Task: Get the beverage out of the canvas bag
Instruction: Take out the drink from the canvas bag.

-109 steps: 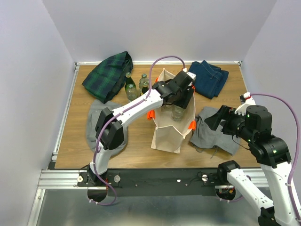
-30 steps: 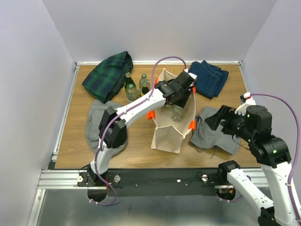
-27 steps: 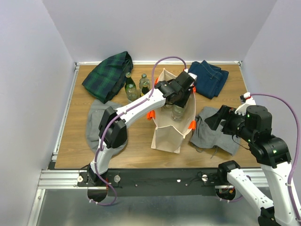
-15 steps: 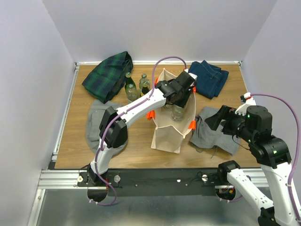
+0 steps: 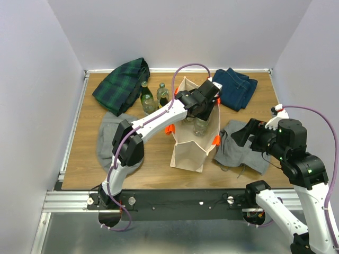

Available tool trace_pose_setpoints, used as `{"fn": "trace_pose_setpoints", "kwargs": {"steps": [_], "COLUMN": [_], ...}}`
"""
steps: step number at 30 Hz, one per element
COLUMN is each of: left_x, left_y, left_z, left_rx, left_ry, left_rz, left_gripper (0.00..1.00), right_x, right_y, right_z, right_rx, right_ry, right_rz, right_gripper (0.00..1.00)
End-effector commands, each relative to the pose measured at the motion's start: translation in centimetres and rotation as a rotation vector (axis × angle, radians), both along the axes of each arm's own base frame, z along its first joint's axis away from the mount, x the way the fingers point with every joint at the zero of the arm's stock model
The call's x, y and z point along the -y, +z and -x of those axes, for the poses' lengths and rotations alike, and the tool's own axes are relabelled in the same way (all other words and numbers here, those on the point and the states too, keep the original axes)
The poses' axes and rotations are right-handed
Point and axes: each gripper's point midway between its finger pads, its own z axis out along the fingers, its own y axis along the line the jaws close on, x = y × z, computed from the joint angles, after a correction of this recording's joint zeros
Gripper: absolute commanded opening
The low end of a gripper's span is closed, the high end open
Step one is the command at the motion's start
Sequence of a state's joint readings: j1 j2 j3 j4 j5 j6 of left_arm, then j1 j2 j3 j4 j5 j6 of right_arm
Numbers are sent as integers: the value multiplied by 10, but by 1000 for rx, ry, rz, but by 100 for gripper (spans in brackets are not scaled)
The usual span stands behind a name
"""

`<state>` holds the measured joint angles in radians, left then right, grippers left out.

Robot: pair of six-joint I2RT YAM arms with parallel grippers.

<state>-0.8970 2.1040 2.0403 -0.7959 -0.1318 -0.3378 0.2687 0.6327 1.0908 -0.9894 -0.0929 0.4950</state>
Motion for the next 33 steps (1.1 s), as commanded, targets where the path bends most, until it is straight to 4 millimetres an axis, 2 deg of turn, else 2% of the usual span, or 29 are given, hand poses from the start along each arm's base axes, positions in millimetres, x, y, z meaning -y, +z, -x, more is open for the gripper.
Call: {"fn": "trace_pose_setpoints", "kwargs": {"steps": [1,6,7,8,11,15,21,33], "left_x": [4,3,3,3,3,3,-1,-16], "left_y": [-3,-4,-5,-5,-4,0,16,70], "left_z": [-3,-1,-1,-1,0,5,10,19], "left_rx": [10,7,6,8,6,1,27,80], "left_ry": [6,2,1,1,1,-10,-21,-37], "left_rz": [-13,-17,-18,-16,-14,-12,-14,13], "left_gripper": [37,28,23,14,0,0,0,0], "right_x": [5,5,6,6,5,5,5,2], "right_y": [-2,-2,-2,-2,-2,-1,-1,1], "right_z": [4,4,3,3,4,3,3,2], "right_rx": [0,1,1,-1,0,3,2,9], "right_ry": [-10,-9,-13,-14,-9,-10,-8,0], "right_rz": [27,26,27,26,24,26,29,11], "right_gripper": [96,96,96,96,96,96,96,96]}}
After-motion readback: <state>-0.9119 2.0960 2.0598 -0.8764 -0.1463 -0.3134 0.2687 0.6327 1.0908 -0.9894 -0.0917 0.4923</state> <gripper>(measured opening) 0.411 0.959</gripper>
